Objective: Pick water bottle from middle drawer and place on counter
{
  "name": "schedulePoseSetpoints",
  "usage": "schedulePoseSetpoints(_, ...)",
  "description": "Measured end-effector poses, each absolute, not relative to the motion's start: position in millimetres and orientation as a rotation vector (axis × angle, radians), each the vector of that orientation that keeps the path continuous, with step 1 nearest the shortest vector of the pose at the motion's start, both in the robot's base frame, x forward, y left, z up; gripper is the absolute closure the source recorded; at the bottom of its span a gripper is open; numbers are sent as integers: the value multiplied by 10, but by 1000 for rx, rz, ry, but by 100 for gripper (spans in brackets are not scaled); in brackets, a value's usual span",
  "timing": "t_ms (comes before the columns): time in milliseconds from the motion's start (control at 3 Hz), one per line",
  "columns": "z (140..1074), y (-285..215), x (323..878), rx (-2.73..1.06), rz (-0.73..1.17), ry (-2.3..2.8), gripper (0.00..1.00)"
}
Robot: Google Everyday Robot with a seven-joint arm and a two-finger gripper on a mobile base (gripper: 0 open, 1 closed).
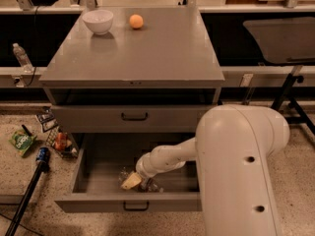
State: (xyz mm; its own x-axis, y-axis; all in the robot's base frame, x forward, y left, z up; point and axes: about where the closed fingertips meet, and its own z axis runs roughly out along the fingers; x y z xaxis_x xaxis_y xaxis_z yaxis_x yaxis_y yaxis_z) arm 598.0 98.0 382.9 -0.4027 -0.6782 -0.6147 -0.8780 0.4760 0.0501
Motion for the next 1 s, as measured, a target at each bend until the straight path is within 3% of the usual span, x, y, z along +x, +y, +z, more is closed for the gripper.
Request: schedulePoseSetpoints(1000, 3686, 930, 5900, -1306, 445, 2218, 72)
